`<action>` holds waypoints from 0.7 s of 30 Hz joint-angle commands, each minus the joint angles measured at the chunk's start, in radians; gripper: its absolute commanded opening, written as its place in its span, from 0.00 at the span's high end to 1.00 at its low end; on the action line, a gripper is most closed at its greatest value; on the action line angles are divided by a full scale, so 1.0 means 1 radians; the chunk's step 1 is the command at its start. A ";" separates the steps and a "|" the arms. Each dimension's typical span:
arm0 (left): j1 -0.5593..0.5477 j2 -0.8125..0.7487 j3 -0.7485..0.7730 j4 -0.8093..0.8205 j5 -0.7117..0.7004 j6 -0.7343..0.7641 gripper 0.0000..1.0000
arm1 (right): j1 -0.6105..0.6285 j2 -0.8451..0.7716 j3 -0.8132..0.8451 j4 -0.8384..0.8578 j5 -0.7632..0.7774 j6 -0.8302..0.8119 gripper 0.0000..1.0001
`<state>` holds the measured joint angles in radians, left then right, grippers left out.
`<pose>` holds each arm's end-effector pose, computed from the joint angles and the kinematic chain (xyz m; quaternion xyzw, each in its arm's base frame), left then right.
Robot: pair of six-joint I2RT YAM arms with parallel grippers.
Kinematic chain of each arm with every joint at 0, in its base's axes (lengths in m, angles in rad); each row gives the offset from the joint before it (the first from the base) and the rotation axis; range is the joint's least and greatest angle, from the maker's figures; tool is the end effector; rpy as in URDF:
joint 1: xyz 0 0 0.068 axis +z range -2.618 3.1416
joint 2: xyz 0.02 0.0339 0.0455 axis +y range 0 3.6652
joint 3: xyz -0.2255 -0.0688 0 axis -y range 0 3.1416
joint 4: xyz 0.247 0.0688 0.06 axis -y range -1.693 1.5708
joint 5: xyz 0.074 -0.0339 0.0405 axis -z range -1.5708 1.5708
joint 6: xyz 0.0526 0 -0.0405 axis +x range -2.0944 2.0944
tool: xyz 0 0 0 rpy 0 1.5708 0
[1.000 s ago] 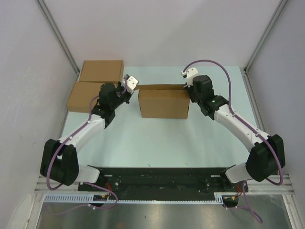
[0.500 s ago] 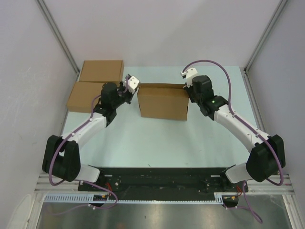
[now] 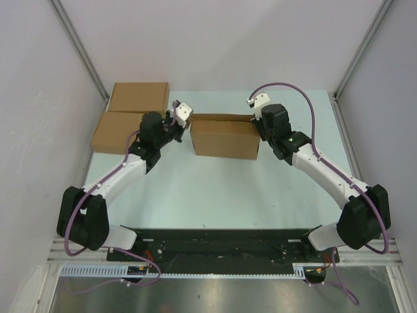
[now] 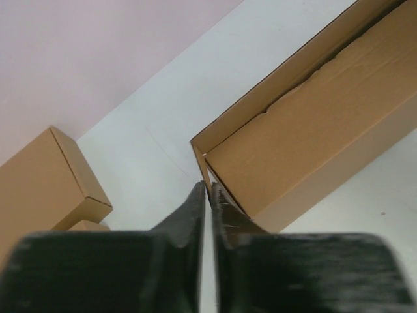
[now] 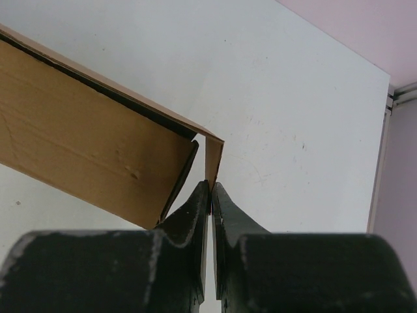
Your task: Fold the paper box
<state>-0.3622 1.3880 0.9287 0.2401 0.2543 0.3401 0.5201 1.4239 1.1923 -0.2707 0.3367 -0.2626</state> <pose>0.3216 -0.1360 0.2524 0.3407 0.6994 -0.1058 0.6193 0.3120 0.1586 0.2787 -0.2448 0.8169 -0.0786 0.5164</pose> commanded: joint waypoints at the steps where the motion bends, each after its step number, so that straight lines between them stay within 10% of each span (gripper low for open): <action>1: -0.034 -0.044 0.044 0.019 0.039 -0.049 0.79 | 0.020 -0.033 0.006 0.025 -0.013 0.011 0.93; 21: -0.035 -0.026 0.094 0.019 0.106 -0.124 1.00 | 0.004 -0.037 0.058 -0.057 -0.100 0.094 0.93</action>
<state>-0.3775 1.3819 0.9630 0.2207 0.2630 0.2710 0.5167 1.3983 1.1923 -0.3172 0.3222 -0.2195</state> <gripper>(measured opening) 0.008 0.077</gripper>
